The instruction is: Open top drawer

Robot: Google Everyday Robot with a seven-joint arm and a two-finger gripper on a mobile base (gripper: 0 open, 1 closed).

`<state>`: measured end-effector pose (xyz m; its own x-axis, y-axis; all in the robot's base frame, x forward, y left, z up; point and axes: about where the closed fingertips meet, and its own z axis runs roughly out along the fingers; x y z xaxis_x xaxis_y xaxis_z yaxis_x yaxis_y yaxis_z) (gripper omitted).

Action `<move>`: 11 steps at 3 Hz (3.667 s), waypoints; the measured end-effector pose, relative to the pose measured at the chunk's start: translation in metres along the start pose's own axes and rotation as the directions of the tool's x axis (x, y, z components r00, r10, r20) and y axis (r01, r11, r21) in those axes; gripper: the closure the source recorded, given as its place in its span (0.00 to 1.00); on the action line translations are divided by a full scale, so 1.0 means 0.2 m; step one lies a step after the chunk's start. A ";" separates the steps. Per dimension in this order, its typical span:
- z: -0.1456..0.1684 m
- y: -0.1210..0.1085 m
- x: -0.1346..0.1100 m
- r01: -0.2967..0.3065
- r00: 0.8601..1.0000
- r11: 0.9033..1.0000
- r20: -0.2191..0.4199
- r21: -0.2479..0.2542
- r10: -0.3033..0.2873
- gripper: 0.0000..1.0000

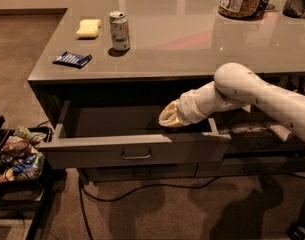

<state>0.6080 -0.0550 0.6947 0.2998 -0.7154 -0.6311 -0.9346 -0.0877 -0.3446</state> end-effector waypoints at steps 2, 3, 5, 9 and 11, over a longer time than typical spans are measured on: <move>0.12 0.03 0.22 -0.022 0.998 0.998 -0.066 -0.050 0.018 1.00; 0.12 0.12 0.25 -0.054 0.997 0.996 -0.056 -0.076 0.050 1.00; -0.02 0.38 0.12 -0.084 0.996 0.989 -0.036 -0.123 0.080 1.00; -0.05 0.64 0.04 -0.233 0.972 0.923 -0.076 -0.308 0.220 1.00; -0.04 0.71 0.00 -0.427 0.901 0.778 -0.140 -0.461 0.412 1.00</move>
Offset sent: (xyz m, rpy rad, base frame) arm 0.0135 -0.0285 -0.0702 -0.1062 0.0695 -0.0188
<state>0.4730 -0.0721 0.6514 -0.1416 -0.7773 -0.6130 -0.9432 -0.0820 0.3219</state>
